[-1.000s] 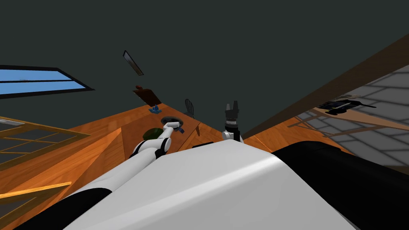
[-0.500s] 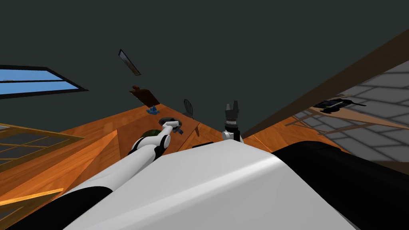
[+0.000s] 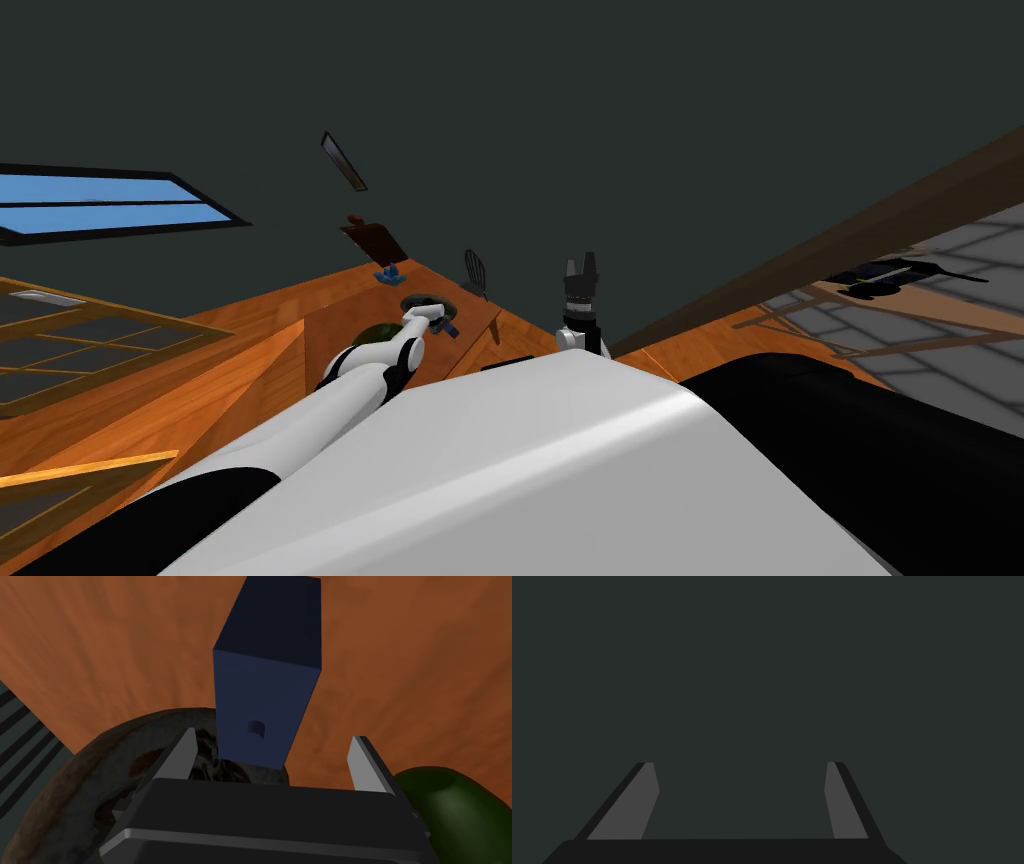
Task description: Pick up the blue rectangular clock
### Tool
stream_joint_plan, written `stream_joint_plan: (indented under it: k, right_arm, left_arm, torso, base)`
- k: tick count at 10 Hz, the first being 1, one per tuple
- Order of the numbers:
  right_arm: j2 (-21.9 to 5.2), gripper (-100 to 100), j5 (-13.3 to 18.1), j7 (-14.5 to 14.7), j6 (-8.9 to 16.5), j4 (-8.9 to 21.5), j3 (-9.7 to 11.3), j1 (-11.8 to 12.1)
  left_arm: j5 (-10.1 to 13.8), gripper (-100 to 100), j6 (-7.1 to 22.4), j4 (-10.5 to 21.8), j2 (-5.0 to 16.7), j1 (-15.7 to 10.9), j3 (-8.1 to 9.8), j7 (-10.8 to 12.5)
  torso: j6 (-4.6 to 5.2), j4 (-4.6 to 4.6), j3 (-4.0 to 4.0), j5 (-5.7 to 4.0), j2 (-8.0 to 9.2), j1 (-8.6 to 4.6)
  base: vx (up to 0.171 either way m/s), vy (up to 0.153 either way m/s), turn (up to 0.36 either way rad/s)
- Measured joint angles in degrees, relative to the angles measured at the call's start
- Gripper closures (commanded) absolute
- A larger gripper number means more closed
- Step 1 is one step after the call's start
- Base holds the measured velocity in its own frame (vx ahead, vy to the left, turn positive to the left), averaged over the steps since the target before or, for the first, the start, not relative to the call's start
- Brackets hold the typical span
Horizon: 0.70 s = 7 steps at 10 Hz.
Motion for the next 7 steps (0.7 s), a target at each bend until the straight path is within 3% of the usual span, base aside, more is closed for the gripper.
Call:
stream_joint_plan:
  k: [1, 2, 3, 5, 6, 7]
  right_arm:
    - [0.00, 0, 0.00, 0.00, 0.00, 0.00, 0.00, -0.01]
    - [-0.01, 0, 0.00, 0.00, 0.00, 0.00, 0.00, -0.02]
    - [0.00, 0, 0.00, 0.00, 0.00, 0.00, -0.01, 0.01]
    - [0.00, 0, 0.00, 0.00, 0.00, 0.00, 0.00, -0.01]
    - [-0.01, 0, 0.00, 0.00, 0.00, 0.00, 0.00, -0.02]
    - [0.00, 0, 0.00, 0.00, 0.00, 0.00, -0.01, 0.01]
  left_arm:
    - [0.12, -100, 0.02, -0.34, 0.06, 0.32, 0.26, -1.62]
    - [0.16, -100, 0.05, -0.45, 0.06, 0.41, 0.33, -2.71]
    - [0.90, -100, 0.75, -2.75, 0.52, 2.20, 1.80, -4.10]
    - [1.50, -100, 0.03, -1.51, 1.00, 2.17, 2.98, -7.45]
    - [1.51, -100, 0.00, -1.53, 1.06, 2.23, 3.04, -8.70]
    - [2.34, -100, -0.83, -0.22, 1.64, 2.24, 4.54, -10.38]
  torso:
    - [0.02, 0.02, 0.07, 0.03, 0.14, 0.13]
    - [0.01, 0.07, 0.19, 0.06, 0.35, 0.30]
    - [-0.09, 0.04, 0.10, 0.05, 0.16, 0.18]
    - [0.04, 0.03, 0.09, 0.03, 0.17, 0.15]
    - [0.10, 0.05, 0.16, 0.11, 0.32, 0.30]
    - [0.02, 0.01, 0.03, 0.10, 0.05, 0.18]
  base:
    - [0.019, -0.013, -0.030]
    - [0.115, -0.075, 0.312]
    - [0.139, -0.110, 0.212]
    - [0.045, -0.043, -0.023]
    - [0.110, -0.076, 0.330]
    - [0.130, -0.107, 0.189]
